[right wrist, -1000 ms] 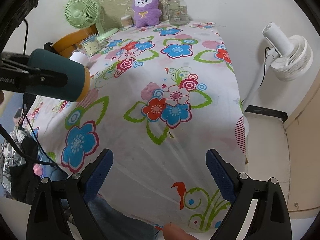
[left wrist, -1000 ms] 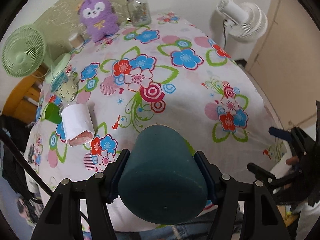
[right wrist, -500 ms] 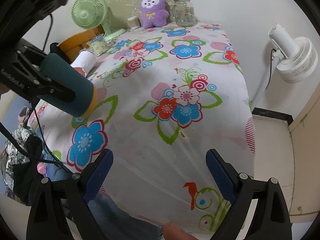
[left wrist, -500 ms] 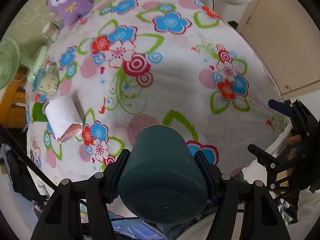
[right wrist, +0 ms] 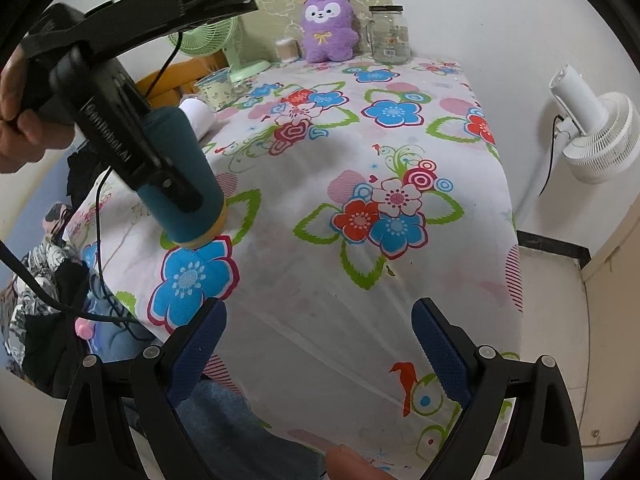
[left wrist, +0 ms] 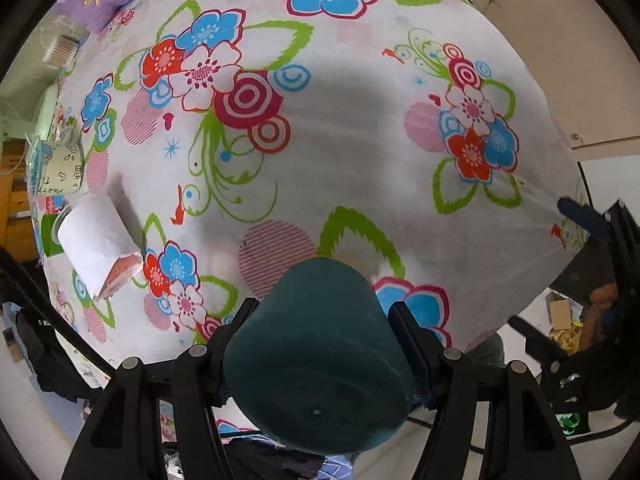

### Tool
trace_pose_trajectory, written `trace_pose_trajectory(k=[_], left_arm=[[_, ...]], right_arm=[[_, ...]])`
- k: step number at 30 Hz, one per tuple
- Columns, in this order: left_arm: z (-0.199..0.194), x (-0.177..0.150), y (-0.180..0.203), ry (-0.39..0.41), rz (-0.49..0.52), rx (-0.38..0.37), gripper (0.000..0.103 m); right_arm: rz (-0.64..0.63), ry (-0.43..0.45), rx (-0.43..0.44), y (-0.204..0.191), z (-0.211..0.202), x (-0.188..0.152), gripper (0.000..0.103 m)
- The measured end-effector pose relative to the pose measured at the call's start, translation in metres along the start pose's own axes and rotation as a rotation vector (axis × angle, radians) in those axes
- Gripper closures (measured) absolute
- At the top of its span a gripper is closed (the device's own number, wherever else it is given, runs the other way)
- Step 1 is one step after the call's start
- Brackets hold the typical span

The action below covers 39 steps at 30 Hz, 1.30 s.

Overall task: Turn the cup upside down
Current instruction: 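Lower the teal cup rim-down onto the tablecloth and open the left gripper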

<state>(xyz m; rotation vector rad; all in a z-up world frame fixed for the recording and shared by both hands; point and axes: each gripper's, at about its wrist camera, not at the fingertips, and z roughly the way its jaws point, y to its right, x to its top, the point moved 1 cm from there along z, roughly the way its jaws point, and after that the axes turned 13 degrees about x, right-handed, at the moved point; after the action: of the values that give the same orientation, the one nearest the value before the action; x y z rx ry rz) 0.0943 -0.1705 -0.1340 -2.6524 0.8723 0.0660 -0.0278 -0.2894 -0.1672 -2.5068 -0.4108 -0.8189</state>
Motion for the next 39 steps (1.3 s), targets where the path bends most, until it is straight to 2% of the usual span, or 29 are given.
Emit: trace_pose_trajectory(k=[9,16,27,33,39], left_arm=[[0.003,-0.001,-0.001,0.009,0.01,-0.017,0.035],[0.0,-0.003,-0.005,0.019,0.01,-0.024,0.029],[-0.019,-0.009,-0.014,0.045,0.004,-0.025,0.026],[-0.041,-0.025,-0.034,0.121,-0.043,-0.045,0.026],[-0.068,-0.051,-0.041,0.256,-0.124,-0.07,0.024]], right_arm=[[0.0,0.0,0.005,0.0,0.002,0.004,0.008],[-0.013,-0.004,0.005,-0.006,0.004,0.007,0.008],[-0.029,0.002,0.002,-0.014,0.003,0.013,0.008],[-0.048,0.025,-0.011,-0.022,-0.003,0.021,0.008],[-0.075,0.072,-0.026,-0.038,-0.014,0.034,0.008]])
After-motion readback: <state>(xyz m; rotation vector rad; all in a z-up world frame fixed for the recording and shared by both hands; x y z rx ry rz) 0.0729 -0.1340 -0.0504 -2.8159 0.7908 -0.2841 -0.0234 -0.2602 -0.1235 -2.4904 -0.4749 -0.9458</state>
